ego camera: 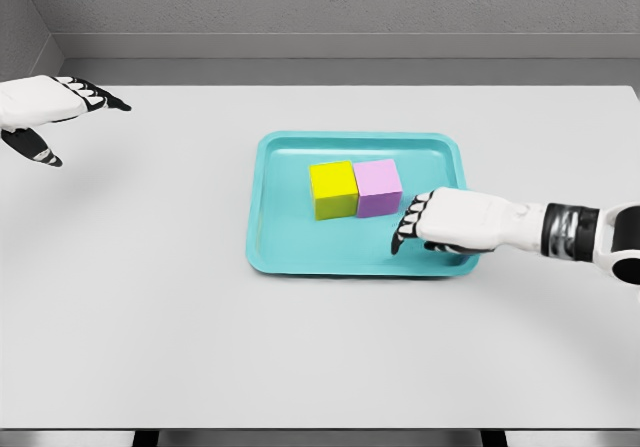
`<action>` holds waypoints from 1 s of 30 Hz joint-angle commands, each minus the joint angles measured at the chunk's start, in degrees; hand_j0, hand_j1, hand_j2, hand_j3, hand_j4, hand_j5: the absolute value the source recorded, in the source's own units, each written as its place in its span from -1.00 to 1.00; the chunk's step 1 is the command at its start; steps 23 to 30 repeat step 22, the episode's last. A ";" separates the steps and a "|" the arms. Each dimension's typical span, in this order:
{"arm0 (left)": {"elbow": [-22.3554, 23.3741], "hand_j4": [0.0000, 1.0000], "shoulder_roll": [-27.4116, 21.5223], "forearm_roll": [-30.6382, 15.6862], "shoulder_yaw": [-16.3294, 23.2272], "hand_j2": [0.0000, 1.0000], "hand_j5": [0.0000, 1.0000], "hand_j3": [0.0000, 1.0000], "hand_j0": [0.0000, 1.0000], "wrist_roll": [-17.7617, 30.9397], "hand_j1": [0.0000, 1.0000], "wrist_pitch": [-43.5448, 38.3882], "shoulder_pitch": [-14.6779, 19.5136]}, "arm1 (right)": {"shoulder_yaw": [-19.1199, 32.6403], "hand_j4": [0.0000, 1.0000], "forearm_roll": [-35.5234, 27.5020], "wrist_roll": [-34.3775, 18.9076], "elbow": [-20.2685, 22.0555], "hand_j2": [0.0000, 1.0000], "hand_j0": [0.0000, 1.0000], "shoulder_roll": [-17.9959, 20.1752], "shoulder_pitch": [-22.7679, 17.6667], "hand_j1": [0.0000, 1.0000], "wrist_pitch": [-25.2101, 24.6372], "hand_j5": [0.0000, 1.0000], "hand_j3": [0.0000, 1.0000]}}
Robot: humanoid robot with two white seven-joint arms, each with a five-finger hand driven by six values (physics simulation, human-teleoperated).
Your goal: Push two cubes
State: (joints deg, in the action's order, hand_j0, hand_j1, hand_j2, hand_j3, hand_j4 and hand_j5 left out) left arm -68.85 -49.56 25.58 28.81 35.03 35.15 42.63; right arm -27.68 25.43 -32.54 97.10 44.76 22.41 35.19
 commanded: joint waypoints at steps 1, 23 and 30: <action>0.03 1.00 -0.10 -0.27 -0.07 1.00 1.00 1.00 1.00 -0.03 1.00 -0.15 0.00 | 5.61 0.23 -5.04 0.02 3.09 0.23 0.23 5.69 -0.26 0.23 -0.19 0.23 0.23; 0.03 1.00 -0.54 -0.27 -0.07 1.00 1.00 1.00 1.00 -0.03 1.00 -0.15 -0.09 | 16.69 1.00 -6.19 0.02 -2.09 1.00 1.00 7.97 -5.27 1.00 -0.19 1.00 1.00; 0.03 1.00 -0.54 -0.27 -0.07 1.00 1.00 1.00 1.00 -0.03 1.00 -0.15 -0.09 | 16.69 1.00 -6.19 0.02 -2.09 1.00 1.00 7.97 -5.27 1.00 -0.19 1.00 1.00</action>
